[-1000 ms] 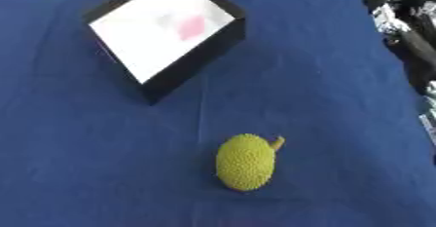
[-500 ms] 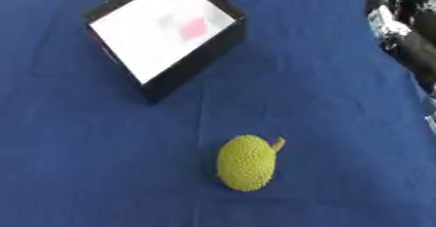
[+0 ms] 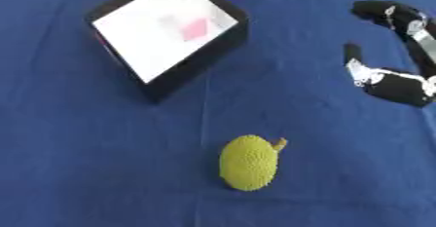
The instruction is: Pick up objects on the table and place them in the box.
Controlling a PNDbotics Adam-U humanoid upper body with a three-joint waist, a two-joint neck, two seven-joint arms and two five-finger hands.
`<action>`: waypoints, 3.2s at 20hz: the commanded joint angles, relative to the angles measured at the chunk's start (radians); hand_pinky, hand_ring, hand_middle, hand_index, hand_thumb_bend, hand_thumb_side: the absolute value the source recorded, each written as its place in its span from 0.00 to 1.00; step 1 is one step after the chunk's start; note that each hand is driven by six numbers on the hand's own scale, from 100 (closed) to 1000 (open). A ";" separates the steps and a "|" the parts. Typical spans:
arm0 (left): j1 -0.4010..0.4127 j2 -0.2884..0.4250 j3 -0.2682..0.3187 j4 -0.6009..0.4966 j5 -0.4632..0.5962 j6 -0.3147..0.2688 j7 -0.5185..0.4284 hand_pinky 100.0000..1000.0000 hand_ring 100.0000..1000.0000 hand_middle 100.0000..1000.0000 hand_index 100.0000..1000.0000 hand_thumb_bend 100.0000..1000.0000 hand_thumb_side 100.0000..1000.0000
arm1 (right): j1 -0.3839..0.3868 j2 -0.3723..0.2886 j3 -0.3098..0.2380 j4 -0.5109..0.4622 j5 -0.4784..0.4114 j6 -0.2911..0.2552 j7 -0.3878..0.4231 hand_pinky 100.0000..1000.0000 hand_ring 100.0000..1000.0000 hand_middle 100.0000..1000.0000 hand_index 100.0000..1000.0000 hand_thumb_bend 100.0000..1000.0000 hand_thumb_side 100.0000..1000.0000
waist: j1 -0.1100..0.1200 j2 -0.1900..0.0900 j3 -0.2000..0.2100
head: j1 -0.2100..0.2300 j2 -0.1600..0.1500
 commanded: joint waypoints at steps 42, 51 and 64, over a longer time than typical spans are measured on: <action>0.064 -0.007 0.000 0.039 0.044 0.012 -0.025 0.69 0.73 0.72 0.86 0.08 0.79 | -0.073 -0.118 0.291 -0.024 0.174 -0.190 0.357 1.00 0.93 0.82 0.92 0.00 0.18 | -0.059 -0.063 -0.011 | -0.012 0.060; 0.073 -0.010 -0.003 0.049 0.048 0.013 -0.027 0.69 0.73 0.72 0.85 0.08 0.79 | -0.100 -0.090 0.341 -0.024 0.229 -0.237 0.402 1.00 0.94 0.82 0.91 0.00 0.19 | -0.056 -0.059 -0.022 | -0.012 0.060; 0.062 -0.009 -0.009 0.056 0.044 0.014 -0.038 0.70 0.73 0.72 0.85 0.08 0.79 | -0.136 -0.025 0.383 -0.024 0.262 -0.233 0.479 1.00 0.94 0.82 0.92 0.00 0.20 | -0.068 -0.056 -0.023 | -0.035 0.060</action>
